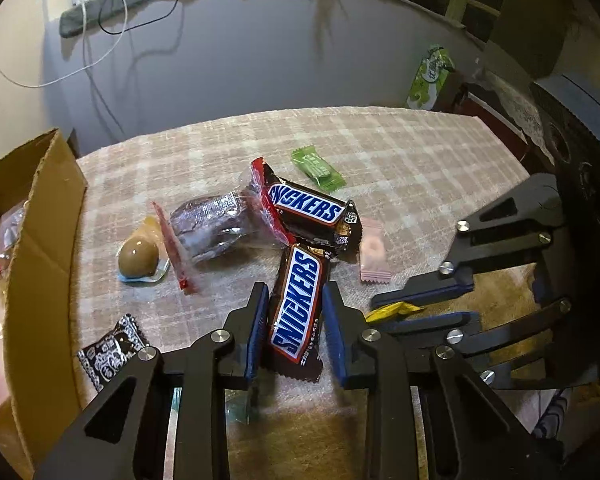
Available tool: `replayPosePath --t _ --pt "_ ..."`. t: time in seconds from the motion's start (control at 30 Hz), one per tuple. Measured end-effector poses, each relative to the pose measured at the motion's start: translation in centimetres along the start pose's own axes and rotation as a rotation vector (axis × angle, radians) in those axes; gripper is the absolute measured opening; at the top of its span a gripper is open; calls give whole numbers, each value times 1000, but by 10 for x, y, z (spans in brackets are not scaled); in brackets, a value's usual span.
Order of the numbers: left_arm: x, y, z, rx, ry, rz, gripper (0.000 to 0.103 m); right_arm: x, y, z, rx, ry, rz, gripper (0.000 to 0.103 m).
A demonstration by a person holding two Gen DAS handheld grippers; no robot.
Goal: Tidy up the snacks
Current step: 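Grasp a Snickers bar with the left gripper while the right gripper grasps a yellow candy, then carry Snickers bar in left gripper and yellow candy in right gripper into the box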
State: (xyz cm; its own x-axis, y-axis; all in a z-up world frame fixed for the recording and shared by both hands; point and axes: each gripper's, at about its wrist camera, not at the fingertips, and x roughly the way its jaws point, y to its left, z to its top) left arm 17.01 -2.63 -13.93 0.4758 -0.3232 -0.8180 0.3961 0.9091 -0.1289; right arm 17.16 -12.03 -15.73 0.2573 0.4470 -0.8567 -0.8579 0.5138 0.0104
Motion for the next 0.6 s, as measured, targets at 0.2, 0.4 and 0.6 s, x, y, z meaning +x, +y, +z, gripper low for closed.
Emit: replayPosePath --t 0.2,0.4,0.6 --pt "-9 2 -10 -41 -14 1 26 -17 -8 -18 105 -44 -15 12" --pt "-27 -5 -17 -63 -51 -11 26 -38 -13 -30 191 -107 -27 12" --pt "-54 -3 -17 -87 -107 -17 26 -62 -12 -29 233 -155 -49 12"
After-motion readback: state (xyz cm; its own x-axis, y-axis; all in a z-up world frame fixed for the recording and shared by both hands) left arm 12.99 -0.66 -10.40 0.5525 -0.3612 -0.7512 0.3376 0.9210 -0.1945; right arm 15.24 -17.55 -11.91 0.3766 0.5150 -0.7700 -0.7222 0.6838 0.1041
